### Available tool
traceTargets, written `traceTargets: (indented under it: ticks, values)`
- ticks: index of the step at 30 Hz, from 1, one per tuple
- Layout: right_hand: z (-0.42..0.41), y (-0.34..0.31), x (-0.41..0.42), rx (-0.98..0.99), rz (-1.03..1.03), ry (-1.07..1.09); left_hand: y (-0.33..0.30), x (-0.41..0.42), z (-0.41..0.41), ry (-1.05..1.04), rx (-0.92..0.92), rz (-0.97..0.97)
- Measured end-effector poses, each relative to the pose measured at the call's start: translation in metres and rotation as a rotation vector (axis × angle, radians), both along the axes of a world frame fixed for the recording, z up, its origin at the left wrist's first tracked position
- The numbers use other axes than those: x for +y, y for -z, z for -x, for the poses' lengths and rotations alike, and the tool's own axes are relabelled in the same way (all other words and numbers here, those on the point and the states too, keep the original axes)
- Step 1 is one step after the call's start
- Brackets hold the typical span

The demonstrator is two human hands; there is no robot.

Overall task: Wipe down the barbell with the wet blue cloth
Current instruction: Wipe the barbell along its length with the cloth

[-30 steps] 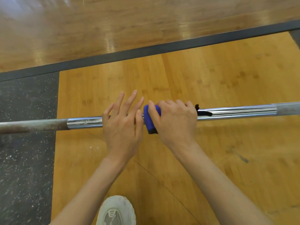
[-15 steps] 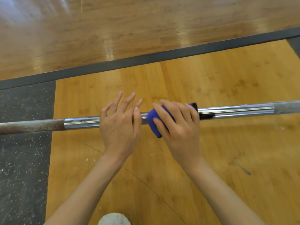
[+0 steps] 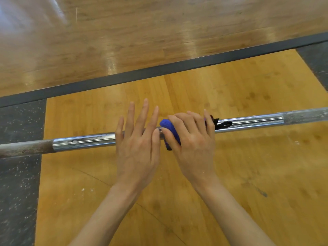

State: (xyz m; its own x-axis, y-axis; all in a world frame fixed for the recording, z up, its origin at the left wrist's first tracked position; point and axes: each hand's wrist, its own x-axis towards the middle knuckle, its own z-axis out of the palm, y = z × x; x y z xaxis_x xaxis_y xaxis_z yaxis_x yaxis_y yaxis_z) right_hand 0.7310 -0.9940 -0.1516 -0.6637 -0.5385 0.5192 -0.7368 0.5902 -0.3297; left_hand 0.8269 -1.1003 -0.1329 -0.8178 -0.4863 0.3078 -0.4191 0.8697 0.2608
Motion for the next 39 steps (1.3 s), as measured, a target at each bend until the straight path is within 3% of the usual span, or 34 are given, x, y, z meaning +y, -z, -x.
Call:
traceTargets:
  ticks: [4, 9, 14, 19, 21, 24, 29, 34, 39]
  values:
    - [0.008, -0.003, 0.02, -0.081, 0.02, 0.162, 0.008, 0.011, 0.006, 0.001, -0.007, -0.019]
    - [0.008, -0.002, 0.021, 0.044, -0.11, -0.08, 0.009, 0.012, 0.002, 0.023, 0.002, 0.005]
    - [0.016, 0.007, 0.053, -0.051, 0.032, 0.221, 0.011, 0.016, -0.001, 0.021, 0.005, 0.014]
    - [0.007, 0.006, 0.047, 0.047, -0.082, -0.088, 0.01, 0.018, -0.005, 0.024, -0.005, -0.011]
    - [0.03, 0.008, 0.077, 0.064, -0.075, -0.005, 0.01, 0.018, -0.007, 0.039, -0.014, -0.003]
    - [0.025, 0.002, 0.074, -0.08, 0.038, 0.234, 0.011, 0.021, -0.007, 0.026, -0.001, -0.012]
    - [-0.002, -0.001, 0.056, -0.021, -0.062, -0.031, 0.011, 0.026, -0.012, 0.014, -0.003, -0.01]
    - [0.021, -0.003, 0.083, -0.108, 0.031, 0.228, 0.01, 0.029, -0.018, 0.024, -0.023, -0.009]
    - [0.014, -0.002, 0.088, -0.1, 0.039, 0.19, 0.005, 0.035, -0.025, 0.022, -0.093, -0.018]
